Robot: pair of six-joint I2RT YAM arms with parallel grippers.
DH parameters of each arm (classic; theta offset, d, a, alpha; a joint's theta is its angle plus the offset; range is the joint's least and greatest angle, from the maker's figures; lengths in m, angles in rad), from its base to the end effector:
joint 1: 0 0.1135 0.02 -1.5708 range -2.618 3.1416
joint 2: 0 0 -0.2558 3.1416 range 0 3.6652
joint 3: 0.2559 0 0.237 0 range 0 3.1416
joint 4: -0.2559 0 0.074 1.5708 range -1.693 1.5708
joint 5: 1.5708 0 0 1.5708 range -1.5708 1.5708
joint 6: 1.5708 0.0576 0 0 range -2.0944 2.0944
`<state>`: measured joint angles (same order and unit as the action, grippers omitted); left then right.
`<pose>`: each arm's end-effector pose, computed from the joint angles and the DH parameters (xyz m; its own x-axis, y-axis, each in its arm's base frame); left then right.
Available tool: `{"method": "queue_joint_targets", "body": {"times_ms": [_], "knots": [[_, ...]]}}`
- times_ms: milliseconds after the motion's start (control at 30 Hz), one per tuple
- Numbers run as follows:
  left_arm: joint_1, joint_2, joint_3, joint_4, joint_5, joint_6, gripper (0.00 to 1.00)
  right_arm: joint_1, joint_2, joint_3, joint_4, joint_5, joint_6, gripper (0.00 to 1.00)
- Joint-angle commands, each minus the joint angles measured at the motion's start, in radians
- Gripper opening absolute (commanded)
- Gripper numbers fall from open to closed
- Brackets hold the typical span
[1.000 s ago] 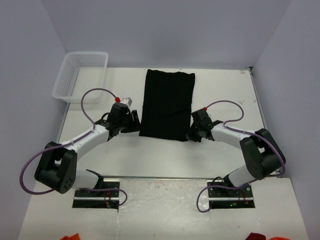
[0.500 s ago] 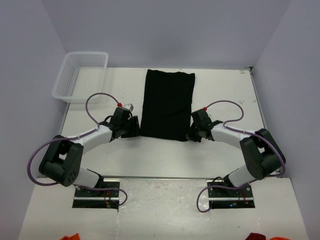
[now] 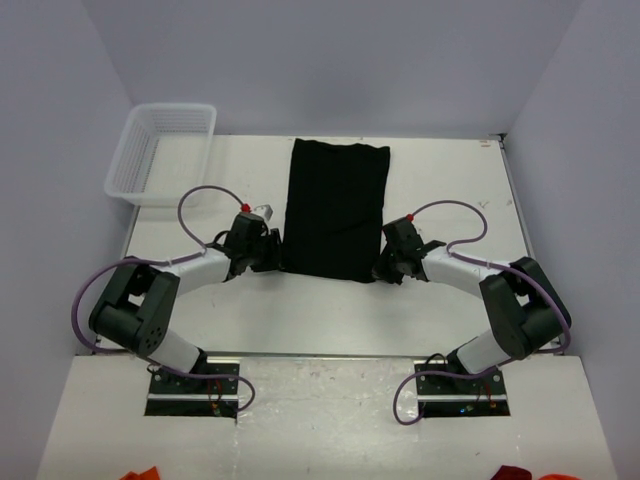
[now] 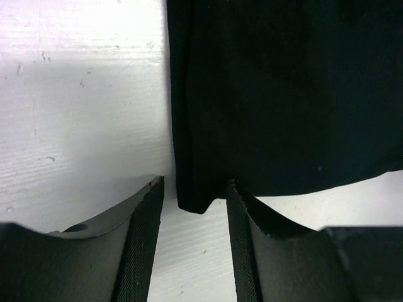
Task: Fold and stack the t-shirts
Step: Grab one side of the 2/3 rectangular tshirt with both arms
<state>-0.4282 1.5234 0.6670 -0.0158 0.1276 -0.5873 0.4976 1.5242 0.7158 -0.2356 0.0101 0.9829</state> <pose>0.2587 -0.1262 0.1347 -0.8494 -0.2165 -0.4814 0.0188 0.8990 -0.4375 0.2428 0.1312 0.1309 -0.8147 0.5044 -0.2861 0.3698 0.8320 0.4135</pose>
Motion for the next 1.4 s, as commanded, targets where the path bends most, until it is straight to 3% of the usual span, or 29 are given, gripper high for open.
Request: {"method": "queue_joint_targets", "body": {"times_ms": [0, 167, 333, 567, 867, 1367], "knots": [[-0.006, 0.040, 0.005, -0.003, 0.006, -0.005, 0.47, 0.002, 0.019, 0.005, -0.084, 0.057, -0.021, 0.00], [-0.006, 0.075, 0.016, -0.003, 0.018, -0.006, 0.42, 0.002, 0.017, 0.004, -0.083, 0.056, -0.020, 0.00], [-0.006, 0.078, -0.015, 0.035, 0.035, -0.009, 0.01, 0.002, 0.007, -0.001, -0.085, 0.060, -0.016, 0.00], [-0.006, 0.014, -0.073, 0.030, 0.044, -0.028, 0.00, 0.025, 0.007, -0.003, -0.097, 0.083, -0.041, 0.00], [-0.066, -0.257, -0.187, -0.079, 0.084, -0.097, 0.00, 0.172, -0.124, -0.062, -0.209, 0.195, -0.004, 0.00], [-0.293, -0.819, -0.328, -0.404, -0.032, -0.282, 0.00, 0.525, -0.587, -0.254, -0.476, 0.300, 0.266, 0.00]]}}
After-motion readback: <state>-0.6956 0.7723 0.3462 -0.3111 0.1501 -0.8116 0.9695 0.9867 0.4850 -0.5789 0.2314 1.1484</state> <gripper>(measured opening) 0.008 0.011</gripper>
